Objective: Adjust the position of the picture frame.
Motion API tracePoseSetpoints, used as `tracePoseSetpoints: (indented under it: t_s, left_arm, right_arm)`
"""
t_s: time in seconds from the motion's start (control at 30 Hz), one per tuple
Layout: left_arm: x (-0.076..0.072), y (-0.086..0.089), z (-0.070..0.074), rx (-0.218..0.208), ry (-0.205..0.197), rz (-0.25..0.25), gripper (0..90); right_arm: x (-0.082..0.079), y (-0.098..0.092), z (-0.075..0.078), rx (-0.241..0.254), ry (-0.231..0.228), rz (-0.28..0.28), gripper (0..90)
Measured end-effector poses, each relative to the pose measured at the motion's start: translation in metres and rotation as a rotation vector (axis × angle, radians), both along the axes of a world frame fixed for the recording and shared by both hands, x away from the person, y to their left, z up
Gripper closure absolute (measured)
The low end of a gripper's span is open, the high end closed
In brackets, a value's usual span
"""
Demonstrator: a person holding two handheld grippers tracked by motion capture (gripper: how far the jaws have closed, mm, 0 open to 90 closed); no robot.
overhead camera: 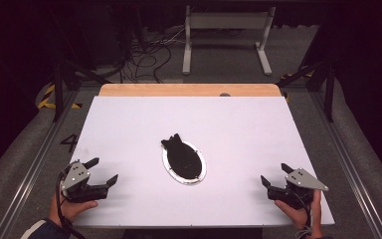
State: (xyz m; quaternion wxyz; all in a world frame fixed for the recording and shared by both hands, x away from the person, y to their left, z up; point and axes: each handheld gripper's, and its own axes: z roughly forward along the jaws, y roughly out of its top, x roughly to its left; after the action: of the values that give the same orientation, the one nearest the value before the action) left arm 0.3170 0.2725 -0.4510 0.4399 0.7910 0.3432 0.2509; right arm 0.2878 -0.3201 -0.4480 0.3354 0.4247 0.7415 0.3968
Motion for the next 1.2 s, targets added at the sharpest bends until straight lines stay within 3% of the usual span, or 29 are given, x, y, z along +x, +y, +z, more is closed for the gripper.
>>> tracePoseSetpoints:
  t_s: [0.1,0.27,0.37,0.47,0.63,0.7,0.87,1.07,1.2]
  left_arm:
    - [-0.002,-0.002,-0.002,0.003,0.000,-0.037,22.3]
    - [-0.003,-0.005,-0.005,0.013,0.033,-0.084,26.2]
    - [-0.004,-0.005,-0.007,0.018,0.059,-0.097,32.2]
    - [-0.003,-0.009,-0.005,0.039,0.065,-0.110,47.7]
    - [0.012,-0.024,-0.001,0.119,0.072,-0.123,79.0]
    - [0.019,-0.028,0.002,0.093,0.076,-0.124,89.6]
    - [0.035,-0.043,0.006,0.072,0.085,-0.167,90.0]
    - [0.056,-0.062,0.007,0.082,0.092,-0.184,90.0]
    - [0.074,-0.075,0.014,0.051,0.081,-0.191,90.0]
  right_arm:
    - [0.002,0.000,-0.001,0.002,0.002,0.007,20.2]
    - [0.007,0.003,0.001,0.012,0.006,0.014,23.6]
    - [0.013,0.008,0.000,0.021,0.023,0.044,38.5]
    - [0.017,0.014,-0.001,0.037,0.053,0.119,58.8]
    - [0.028,0.022,-0.001,0.039,0.089,0.150,77.0]
    - [0.035,0.027,0.000,0.045,0.115,0.146,80.8]
    - [0.046,0.043,-0.001,0.018,0.143,0.158,89.9]
    - [0.058,0.060,-0.002,0.012,0.167,0.183,90.0]
    - [0.060,0.075,0.001,0.020,0.169,0.230,90.0]
